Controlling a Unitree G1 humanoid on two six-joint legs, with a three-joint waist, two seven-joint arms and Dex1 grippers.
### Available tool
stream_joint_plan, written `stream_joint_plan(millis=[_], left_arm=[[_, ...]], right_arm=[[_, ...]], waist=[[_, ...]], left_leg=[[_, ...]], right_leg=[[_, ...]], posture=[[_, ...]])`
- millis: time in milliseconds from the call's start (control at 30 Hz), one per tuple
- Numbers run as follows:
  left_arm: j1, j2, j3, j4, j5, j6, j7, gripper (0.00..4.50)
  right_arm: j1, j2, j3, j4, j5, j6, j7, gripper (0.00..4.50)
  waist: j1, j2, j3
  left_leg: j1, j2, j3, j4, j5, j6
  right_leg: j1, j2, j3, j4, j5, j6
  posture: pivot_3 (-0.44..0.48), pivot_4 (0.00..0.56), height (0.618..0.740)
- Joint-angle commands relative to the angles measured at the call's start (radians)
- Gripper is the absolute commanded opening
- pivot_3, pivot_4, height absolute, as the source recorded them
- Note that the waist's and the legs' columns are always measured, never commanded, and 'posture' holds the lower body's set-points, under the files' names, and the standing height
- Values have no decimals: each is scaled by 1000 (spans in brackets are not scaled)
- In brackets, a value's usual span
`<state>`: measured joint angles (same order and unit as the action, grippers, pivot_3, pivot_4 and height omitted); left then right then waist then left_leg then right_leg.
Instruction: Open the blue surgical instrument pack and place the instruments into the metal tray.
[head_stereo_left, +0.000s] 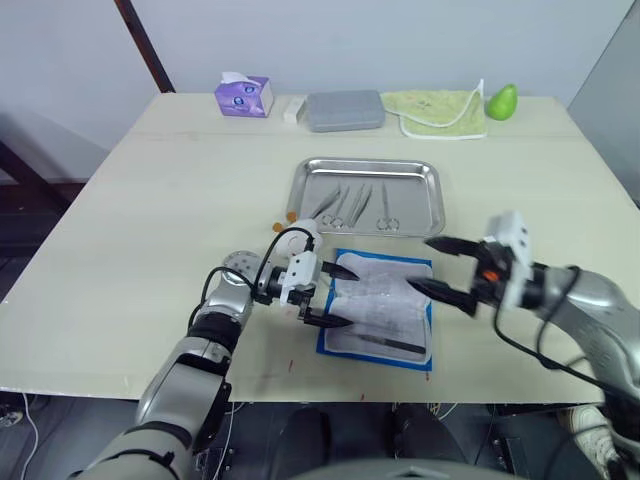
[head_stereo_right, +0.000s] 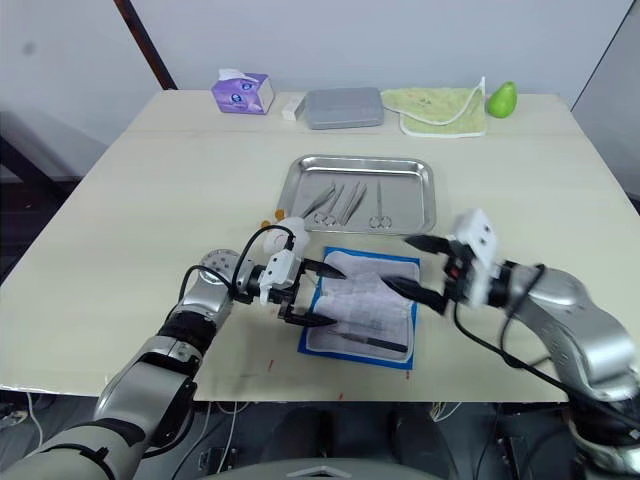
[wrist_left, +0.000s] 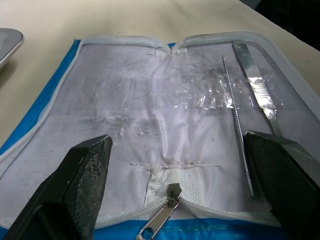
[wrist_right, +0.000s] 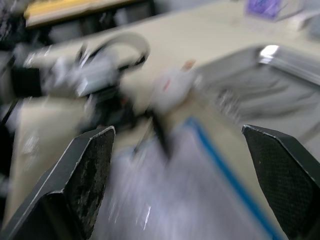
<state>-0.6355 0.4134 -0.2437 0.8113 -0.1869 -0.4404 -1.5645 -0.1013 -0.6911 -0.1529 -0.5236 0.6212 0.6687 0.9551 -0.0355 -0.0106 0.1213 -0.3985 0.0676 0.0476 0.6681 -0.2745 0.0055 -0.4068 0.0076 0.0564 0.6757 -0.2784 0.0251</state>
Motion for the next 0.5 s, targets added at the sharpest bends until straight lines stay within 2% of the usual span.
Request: stream_joint_plan(millis=[33,267,400,500], left_arm=[[35,11,-43,58,71,0,-31,4500],[26,16,-40,83,67,-7,-49,4500],[29,21,-42,84,61,-9,-50,4500],[34,24,-43,80,57,-9,-50,4500]], right_arm=[[84,-71,-140,-53,40,-61,87,4316],[358,-164,-412,-82,52,-129,233,4316],[440,-180,-499,-87,68,-149,273,4316],[459,-183,-509,-99,77,-155,272,4316]], waist=[[-1,-1,1],[4,-3,2],[-1,-5,3],[-1,-5,4]], left_leg=[[1,0,0,0,0,0],[3,-1,-1,0,0,0],[5,-1,-1,0,0,0],[5,-1,-1,0,0,0]], right_leg=[[0,0,1,0,-1,1],[4,0,-1,-2,-2,3],[5,1,-1,-3,-2,4],[5,0,0,-3,-2,4]], posture=[[0,150,740],[0,150,740],[0,150,740],[0,150,740]])
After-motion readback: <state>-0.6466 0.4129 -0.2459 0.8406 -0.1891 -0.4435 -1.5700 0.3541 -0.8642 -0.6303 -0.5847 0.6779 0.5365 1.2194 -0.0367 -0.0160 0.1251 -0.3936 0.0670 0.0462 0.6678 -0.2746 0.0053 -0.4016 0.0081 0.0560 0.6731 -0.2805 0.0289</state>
